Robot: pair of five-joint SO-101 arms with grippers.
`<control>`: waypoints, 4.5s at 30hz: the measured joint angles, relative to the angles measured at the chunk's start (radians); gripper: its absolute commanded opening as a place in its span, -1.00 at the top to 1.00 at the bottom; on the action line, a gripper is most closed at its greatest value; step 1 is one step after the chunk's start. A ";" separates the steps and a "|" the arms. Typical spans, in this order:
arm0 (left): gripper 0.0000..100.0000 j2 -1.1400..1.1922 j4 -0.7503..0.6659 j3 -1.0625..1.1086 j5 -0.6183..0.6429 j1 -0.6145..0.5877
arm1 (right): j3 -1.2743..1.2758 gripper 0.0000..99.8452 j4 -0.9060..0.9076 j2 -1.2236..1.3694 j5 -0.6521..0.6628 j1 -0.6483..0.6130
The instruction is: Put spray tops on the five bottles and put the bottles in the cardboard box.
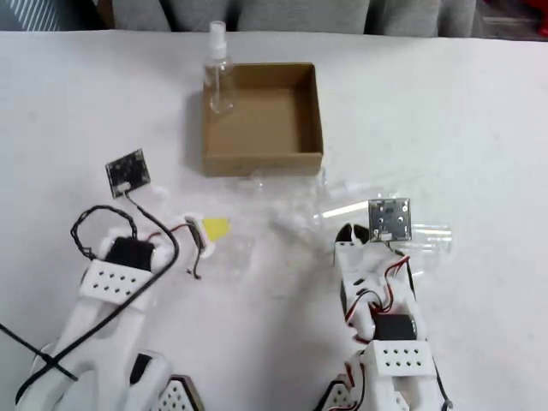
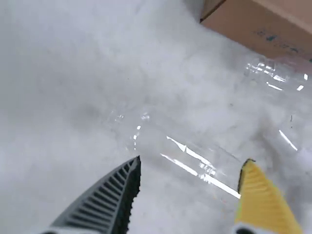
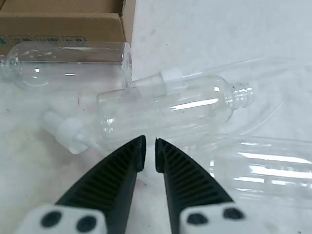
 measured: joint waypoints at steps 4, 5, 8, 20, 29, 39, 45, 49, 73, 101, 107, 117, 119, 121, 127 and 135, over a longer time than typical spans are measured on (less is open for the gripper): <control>0.47 0.064 0.000 0.000 0.005 0.000 | 0.000 0.97 0.000 0.000 0.000 0.000; 0.47 0.092 -0.002 0.000 0.008 0.000 | 0.000 0.97 0.000 0.000 0.000 0.000; 0.47 0.176 -0.005 -0.048 0.032 0.000 | 0.000 0.97 0.000 0.000 0.000 0.000; 0.47 0.516 -0.143 -0.175 0.064 -0.008 | 0.000 0.97 0.000 0.000 0.000 0.000; 0.12 0.557 -0.187 -0.198 0.063 -0.068 | 0.000 0.97 0.000 0.000 0.000 0.000; 0.23 0.557 -0.051 -0.302 0.091 -0.072 | 0.000 0.97 0.000 0.000 0.000 0.000; 0.49 0.559 -0.029 -0.307 0.104 -0.072 | 0.000 0.97 0.000 0.000 0.003 -0.002; 0.34 0.559 -0.029 -0.307 0.106 -0.063 | 0.000 0.97 0.009 0.000 0.003 -0.015; 0.28 0.578 -0.031 -0.341 0.189 0.029 | 0.000 0.97 0.012 0.000 0.003 -0.020; 0.92 0.798 -0.031 -0.489 0.193 -0.015 | 0.000 0.97 0.012 0.000 0.003 -0.020; 0.94 0.798 -0.031 -0.489 0.187 -0.015 | 0.000 0.97 0.012 0.000 0.003 -0.020; 0.93 0.701 0.005 -0.489 0.186 -0.015 | 0.000 0.97 0.012 0.000 0.003 -0.020; 0.93 0.603 0.020 -0.473 0.166 -0.015 | 0.000 0.97 0.012 0.000 0.003 -0.020; 0.91 0.491 0.020 -0.420 0.129 0.008 | 0.000 0.97 0.012 0.000 0.003 -0.020; 0.80 0.183 0.041 -0.198 -0.077 0.213 | 0.000 0.97 0.012 0.000 0.003 -0.020; 0.80 -0.161 0.256 -0.132 -0.299 0.457 | 0.000 0.97 0.012 0.000 0.003 -0.020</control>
